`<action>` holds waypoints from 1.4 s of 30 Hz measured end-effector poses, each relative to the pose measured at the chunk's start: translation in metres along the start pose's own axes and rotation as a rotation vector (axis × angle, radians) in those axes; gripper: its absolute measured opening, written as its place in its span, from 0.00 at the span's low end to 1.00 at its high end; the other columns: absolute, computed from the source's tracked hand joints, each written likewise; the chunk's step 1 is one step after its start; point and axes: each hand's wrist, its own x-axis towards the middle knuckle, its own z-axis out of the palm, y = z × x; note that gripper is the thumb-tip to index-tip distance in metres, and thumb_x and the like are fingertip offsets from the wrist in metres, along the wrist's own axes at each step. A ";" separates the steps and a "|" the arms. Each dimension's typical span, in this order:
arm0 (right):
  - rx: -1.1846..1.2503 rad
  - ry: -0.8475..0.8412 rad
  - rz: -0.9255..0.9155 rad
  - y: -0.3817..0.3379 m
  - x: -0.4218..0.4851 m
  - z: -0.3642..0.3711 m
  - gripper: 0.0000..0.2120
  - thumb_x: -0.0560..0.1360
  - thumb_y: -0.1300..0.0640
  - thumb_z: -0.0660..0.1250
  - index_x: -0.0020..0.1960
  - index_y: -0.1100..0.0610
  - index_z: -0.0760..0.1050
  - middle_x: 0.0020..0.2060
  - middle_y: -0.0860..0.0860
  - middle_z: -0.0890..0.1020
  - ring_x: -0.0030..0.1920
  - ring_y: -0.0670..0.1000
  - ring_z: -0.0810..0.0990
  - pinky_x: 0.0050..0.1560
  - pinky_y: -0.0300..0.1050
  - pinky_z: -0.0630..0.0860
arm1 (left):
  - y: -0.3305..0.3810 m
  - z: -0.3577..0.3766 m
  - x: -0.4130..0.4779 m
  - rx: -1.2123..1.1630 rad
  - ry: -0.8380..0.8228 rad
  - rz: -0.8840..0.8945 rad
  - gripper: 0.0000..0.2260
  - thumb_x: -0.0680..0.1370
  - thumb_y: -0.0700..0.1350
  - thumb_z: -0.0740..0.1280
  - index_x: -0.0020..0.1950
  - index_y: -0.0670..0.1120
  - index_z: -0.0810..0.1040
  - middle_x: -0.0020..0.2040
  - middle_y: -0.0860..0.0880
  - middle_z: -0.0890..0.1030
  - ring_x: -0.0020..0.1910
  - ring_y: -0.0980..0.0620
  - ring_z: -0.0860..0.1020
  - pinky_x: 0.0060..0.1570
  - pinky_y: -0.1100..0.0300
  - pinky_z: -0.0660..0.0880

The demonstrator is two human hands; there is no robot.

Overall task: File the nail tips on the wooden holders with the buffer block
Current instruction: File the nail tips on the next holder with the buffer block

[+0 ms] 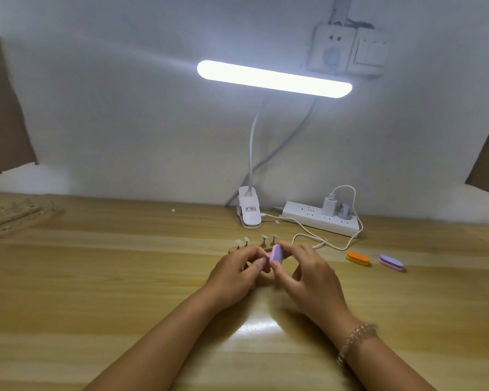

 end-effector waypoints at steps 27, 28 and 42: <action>0.071 0.010 0.053 0.003 0.002 0.002 0.14 0.77 0.44 0.65 0.60 0.46 0.77 0.47 0.41 0.76 0.35 0.45 0.75 0.42 0.48 0.75 | 0.006 0.000 0.000 -0.081 0.039 -0.042 0.09 0.80 0.43 0.68 0.45 0.57 0.81 0.45 0.57 0.83 0.31 0.52 0.70 0.37 0.55 0.71; 0.043 0.017 0.026 0.002 0.000 0.002 0.14 0.77 0.44 0.64 0.60 0.46 0.77 0.48 0.41 0.76 0.35 0.45 0.74 0.41 0.48 0.75 | 0.006 0.000 0.000 -0.081 0.040 -0.044 0.10 0.80 0.43 0.67 0.45 0.58 0.81 0.44 0.58 0.83 0.31 0.52 0.70 0.36 0.56 0.71; 0.123 0.029 0.044 0.003 0.002 0.003 0.12 0.74 0.42 0.67 0.54 0.47 0.79 0.43 0.40 0.78 0.36 0.45 0.76 0.39 0.47 0.76 | 0.004 0.000 -0.001 -0.087 0.056 -0.034 0.10 0.79 0.43 0.69 0.44 0.58 0.82 0.42 0.58 0.83 0.28 0.55 0.68 0.34 0.58 0.70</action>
